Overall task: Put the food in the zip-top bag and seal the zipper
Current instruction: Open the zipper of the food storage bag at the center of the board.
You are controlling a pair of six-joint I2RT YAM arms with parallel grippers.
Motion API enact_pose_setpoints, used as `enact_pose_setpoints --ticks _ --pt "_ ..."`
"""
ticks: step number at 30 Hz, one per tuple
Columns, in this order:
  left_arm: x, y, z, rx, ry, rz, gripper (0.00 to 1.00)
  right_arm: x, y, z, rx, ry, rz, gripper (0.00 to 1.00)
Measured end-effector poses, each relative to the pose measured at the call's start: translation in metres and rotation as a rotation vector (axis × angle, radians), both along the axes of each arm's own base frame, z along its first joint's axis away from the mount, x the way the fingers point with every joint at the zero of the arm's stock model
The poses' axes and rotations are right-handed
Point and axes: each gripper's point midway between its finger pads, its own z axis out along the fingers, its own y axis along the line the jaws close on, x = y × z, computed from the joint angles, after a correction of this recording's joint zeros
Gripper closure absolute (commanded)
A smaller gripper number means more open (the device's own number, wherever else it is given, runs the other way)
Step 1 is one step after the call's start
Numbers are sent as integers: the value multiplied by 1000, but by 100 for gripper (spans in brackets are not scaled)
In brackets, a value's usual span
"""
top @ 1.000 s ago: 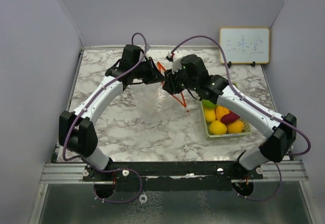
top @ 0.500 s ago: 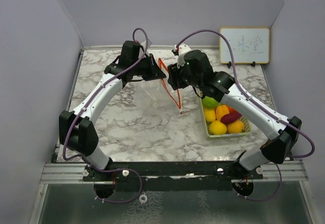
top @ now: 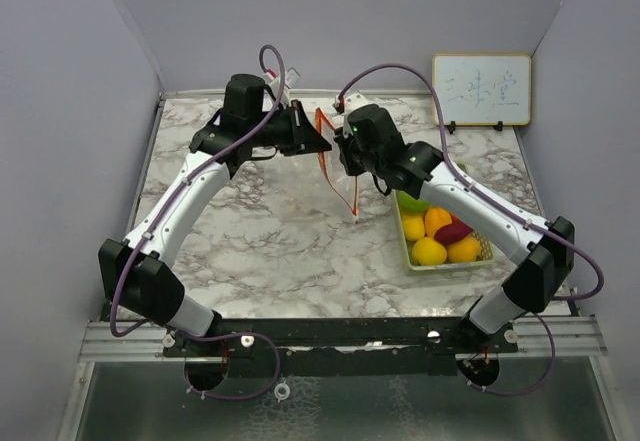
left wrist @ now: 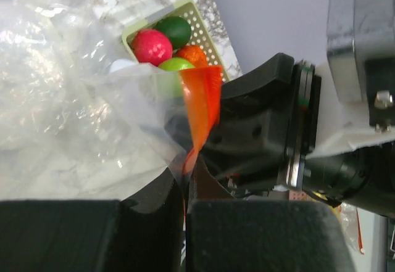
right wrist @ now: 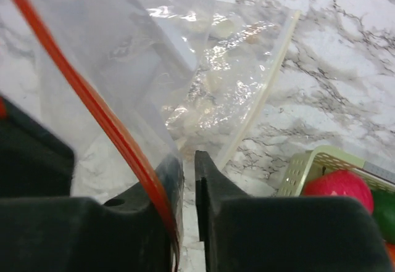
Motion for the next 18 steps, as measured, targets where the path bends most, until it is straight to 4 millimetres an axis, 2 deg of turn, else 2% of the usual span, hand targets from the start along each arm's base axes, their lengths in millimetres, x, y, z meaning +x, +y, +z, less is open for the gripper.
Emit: enact_pose_setpoints --ticks 5,10,13,15,18 --pt "-9 17 -11 142 8 6 100 19 -28 -3 -24 -20 -145 89" --pt "-4 68 -44 459 38 152 100 41 -86 -19 -29 20 -317 91" --pt "-4 74 -56 558 49 158 100 41 -85 -27 11 53 -298 90" --pt "-4 77 -58 589 54 157 100 35 -77 -32 37 82 -247 78" --pt "0 80 -48 600 41 158 100 28 -65 -39 84 129 -167 52"
